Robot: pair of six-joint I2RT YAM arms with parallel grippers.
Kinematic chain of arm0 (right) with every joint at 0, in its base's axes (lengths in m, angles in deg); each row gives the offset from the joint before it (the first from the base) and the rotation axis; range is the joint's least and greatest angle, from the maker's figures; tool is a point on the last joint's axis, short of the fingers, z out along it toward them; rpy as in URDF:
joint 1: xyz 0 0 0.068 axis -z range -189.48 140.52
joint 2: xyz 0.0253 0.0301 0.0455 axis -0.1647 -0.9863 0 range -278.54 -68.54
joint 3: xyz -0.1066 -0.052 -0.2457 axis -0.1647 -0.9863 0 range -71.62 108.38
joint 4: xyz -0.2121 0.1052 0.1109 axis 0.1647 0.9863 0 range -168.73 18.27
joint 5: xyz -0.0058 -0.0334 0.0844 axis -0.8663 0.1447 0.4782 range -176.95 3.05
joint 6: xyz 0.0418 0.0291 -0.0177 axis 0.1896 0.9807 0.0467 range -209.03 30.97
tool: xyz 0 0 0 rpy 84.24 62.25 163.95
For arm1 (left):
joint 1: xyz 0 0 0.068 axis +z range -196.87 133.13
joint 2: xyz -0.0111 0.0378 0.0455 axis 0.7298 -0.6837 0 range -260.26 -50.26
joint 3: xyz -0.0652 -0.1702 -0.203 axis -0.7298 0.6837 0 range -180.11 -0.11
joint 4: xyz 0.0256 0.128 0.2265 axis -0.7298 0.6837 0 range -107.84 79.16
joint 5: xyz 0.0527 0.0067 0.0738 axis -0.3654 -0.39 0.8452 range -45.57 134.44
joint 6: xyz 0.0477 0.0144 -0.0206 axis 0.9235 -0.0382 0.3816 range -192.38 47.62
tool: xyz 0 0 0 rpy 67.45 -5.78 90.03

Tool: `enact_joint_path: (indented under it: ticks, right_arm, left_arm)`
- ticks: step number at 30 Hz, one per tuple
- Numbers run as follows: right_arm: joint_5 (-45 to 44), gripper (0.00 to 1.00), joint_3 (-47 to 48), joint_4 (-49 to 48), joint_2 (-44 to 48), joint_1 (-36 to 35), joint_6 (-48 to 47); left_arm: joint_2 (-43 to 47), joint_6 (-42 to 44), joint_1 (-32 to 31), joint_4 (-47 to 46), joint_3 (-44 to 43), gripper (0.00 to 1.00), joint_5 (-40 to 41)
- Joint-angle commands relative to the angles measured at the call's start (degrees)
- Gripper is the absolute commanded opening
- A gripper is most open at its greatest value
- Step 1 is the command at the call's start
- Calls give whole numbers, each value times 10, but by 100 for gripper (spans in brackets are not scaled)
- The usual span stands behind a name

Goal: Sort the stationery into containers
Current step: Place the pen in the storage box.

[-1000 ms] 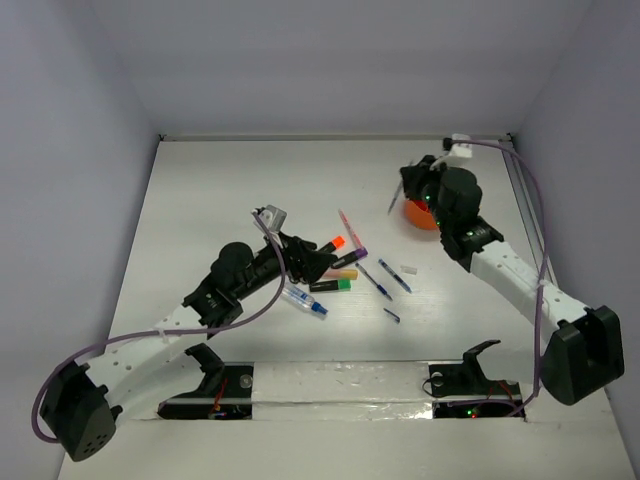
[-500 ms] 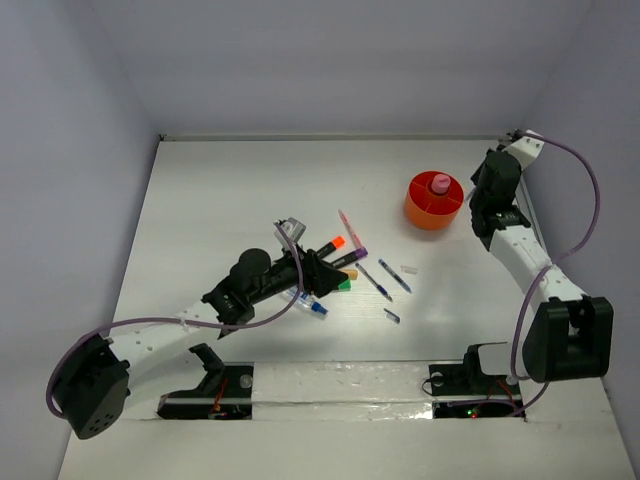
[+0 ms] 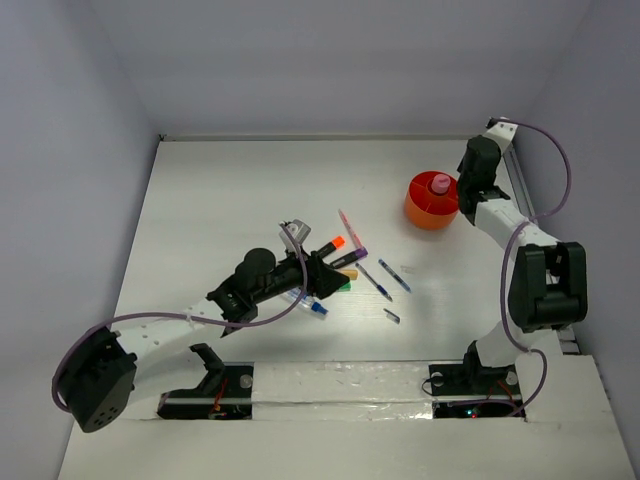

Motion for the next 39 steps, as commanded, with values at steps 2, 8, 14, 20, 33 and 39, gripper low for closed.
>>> enact_joint_path:
  ticks: [2, 8, 14, 20, 33, 39]
  right_arm:
    - [12, 0, 28, -41, -6, 3, -1]
    - [29, 0, 0, -47, 27, 3, 3]
    - [35, 0, -6, -36, 6, 3, 7]
    - [47, 15, -17, -26, 4, 3, 22]
    - [90, 60, 3, 61, 60, 3, 55]
    - [213, 0, -66, 91, 137, 3, 119]
  left_arm:
    - [-2, 10, -2, -32, -6, 60, -7]
    - [-11, 10, -2, -36, -7, 60, -6]
    - [-16, 7, -8, -42, -11, 60, -6]
    - [-21, 1, -18, -42, -16, 59, -2]
    - [-49, 34, -36, -11, -54, 58, 30]
    - [-94, 115, -36, 19, -112, 36, 60]
